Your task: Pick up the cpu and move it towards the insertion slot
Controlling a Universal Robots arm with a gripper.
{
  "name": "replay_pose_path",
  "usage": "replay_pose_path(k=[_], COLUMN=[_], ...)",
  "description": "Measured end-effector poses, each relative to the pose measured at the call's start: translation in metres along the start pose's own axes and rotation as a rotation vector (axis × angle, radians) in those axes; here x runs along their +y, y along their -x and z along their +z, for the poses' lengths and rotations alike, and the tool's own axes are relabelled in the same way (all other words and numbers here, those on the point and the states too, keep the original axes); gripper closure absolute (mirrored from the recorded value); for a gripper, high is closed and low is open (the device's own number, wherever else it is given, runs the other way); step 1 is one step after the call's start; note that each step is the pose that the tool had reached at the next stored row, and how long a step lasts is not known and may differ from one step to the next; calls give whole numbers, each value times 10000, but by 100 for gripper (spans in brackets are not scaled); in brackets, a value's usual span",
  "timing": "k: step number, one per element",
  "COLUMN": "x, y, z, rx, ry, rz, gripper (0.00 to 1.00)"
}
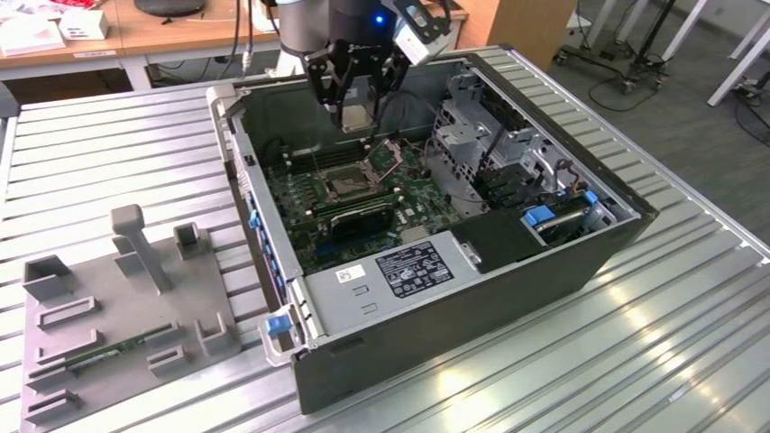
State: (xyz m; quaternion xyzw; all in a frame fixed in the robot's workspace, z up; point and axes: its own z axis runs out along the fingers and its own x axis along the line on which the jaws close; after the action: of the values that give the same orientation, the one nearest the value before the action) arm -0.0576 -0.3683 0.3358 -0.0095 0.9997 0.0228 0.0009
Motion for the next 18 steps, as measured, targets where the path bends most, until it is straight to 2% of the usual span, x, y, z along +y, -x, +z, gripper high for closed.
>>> replay_pose_path(k=[10,18], x=[116,123], y=[51,52], z=[70,75], rx=[0,1], ry=[0,0], rz=[0,0], gripper=[45,45])
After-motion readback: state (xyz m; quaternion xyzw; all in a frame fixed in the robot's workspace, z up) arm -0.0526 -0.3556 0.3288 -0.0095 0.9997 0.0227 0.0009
